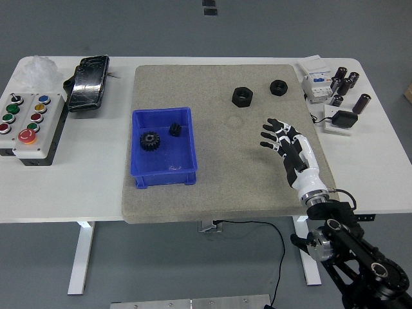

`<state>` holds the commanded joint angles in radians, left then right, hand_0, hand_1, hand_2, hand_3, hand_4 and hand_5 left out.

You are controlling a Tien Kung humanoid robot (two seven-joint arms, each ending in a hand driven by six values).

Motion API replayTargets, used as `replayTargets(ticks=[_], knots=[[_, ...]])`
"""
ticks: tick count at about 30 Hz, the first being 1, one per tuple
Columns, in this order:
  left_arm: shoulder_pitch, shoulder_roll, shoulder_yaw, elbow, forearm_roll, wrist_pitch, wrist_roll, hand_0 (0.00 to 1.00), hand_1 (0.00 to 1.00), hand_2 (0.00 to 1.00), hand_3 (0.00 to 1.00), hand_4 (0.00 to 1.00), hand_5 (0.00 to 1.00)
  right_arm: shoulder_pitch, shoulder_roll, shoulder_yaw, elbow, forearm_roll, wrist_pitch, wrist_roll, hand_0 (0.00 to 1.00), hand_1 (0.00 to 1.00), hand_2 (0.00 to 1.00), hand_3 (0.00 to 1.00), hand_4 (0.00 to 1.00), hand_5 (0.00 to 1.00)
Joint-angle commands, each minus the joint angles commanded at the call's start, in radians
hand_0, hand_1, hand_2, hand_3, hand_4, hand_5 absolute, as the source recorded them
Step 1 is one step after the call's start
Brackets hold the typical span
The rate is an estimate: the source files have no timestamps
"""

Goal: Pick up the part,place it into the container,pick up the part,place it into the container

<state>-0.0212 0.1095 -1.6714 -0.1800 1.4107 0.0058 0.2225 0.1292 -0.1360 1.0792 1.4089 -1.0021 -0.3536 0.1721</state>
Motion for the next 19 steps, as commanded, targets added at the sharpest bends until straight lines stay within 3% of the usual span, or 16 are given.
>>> replayTargets(ticks=[2,3,5,8,9,14,15,19], knots=[[0.000,0.000,-0.002,0.000,0.002,0.000,0.001,0.614,0.545,0.556,0.616,0.612,0.348,0.008,-0.004,0.008,0.044,-0.084,-0.049,-0.082,0.636,0.691,0.698,0.691,0.877,0.644],[0.000,0.000,-0.001,0.000,0.002,0.000,0.000,0.614,0.546,0.556,0.616,0.612,0.348,0.012,-0.005,0.013,0.059,-0.120,-0.068,-0.118,0.643,0.691,0.702,0.682,0.836,0.560],[0.000,0.000,-0.001,0.000,0.001,0.000,0.000,0.614,0.546,0.556,0.616,0.612,0.348,0.020,-0.007,0.023,0.074,-0.196,-0.104,-0.191,0.643,0.691,0.702,0.682,0.836,0.560],[-0.001,-0.001,0.002,0.000,-0.001,0.000,0.000,0.614,0.546,0.556,0.616,0.612,0.348,0.033,-0.006,0.026,0.064,-0.308,-0.155,-0.289,0.643,0.691,0.702,0.682,0.836,0.560],[-0.001,-0.002,0.002,0.000,-0.001,0.000,0.000,0.614,0.545,0.556,0.616,0.612,0.348,0.036,-0.006,0.022,0.056,-0.342,-0.174,-0.317,0.641,0.717,0.717,0.768,0.791,0.433],[-0.003,-0.005,0.004,0.000,-0.001,-0.001,0.000,0.614,0.545,0.556,0.616,0.612,0.348,0.048,0.006,0.000,0.019,-0.540,-0.292,-0.465,0.641,0.717,0.717,0.768,0.791,0.433],[-0.003,-0.005,0.003,0.000,0.000,-0.001,0.000,0.614,0.545,0.556,0.616,0.614,0.346,0.049,0.007,-0.001,0.016,-0.576,-0.292,-0.487,0.631,0.746,0.738,0.806,0.789,0.456],[-0.004,-0.005,0.003,0.000,0.001,-0.001,0.000,0.614,0.545,0.556,0.616,0.614,0.346,0.052,0.010,-0.002,0.013,-0.732,-0.292,-0.553,0.631,0.746,0.738,0.806,0.789,0.456]])
